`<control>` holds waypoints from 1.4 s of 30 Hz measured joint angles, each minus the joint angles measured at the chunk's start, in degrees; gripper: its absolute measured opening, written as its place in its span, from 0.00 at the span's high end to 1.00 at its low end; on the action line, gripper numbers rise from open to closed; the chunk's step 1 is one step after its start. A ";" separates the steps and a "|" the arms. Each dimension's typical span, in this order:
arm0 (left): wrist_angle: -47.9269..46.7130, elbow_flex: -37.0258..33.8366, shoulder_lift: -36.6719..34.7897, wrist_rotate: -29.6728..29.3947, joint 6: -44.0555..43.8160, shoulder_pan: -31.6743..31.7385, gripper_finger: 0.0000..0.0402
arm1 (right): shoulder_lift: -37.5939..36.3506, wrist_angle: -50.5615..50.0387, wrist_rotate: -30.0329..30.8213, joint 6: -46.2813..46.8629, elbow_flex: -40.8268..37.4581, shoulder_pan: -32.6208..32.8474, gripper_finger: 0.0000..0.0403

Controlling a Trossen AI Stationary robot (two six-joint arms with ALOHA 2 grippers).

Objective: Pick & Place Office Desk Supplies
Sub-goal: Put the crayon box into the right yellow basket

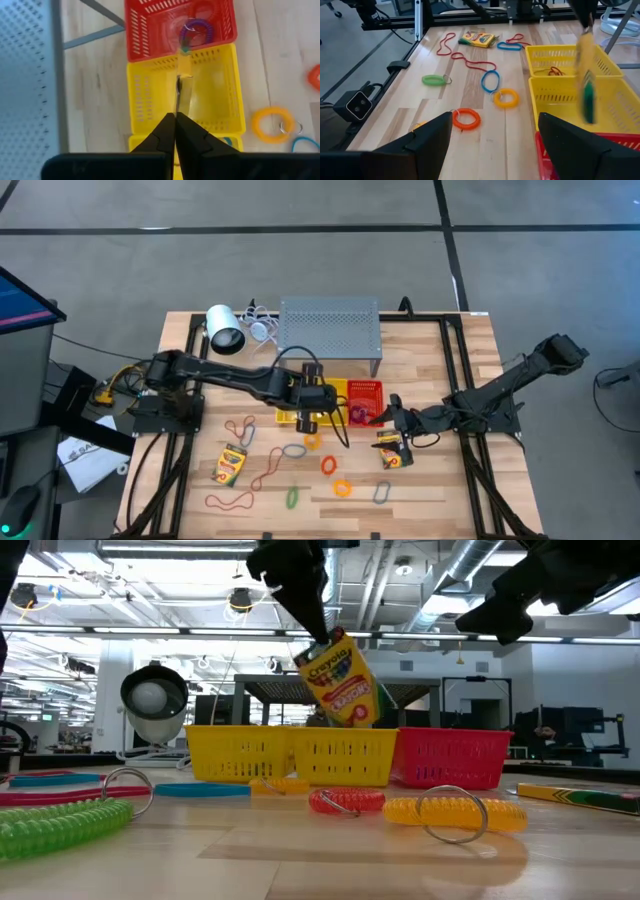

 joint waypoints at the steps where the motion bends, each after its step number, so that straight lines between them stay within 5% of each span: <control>1: -0.22 -0.01 0.52 0.12 0.02 0.00 1.00 | 0.00 0.02 0.00 0.00 0.00 0.00 0.28; 31: 2.18 -0.10 5.18 3.83 2.23 0.70 0.98 | 0.02 -1.29 -0.02 0.20 0.00 0.00 0.28; 42: 3.97 -0.10 5.18 3.81 2.32 0.70 0.89 | 0.02 -1.29 -0.04 0.17 0.00 0.00 0.28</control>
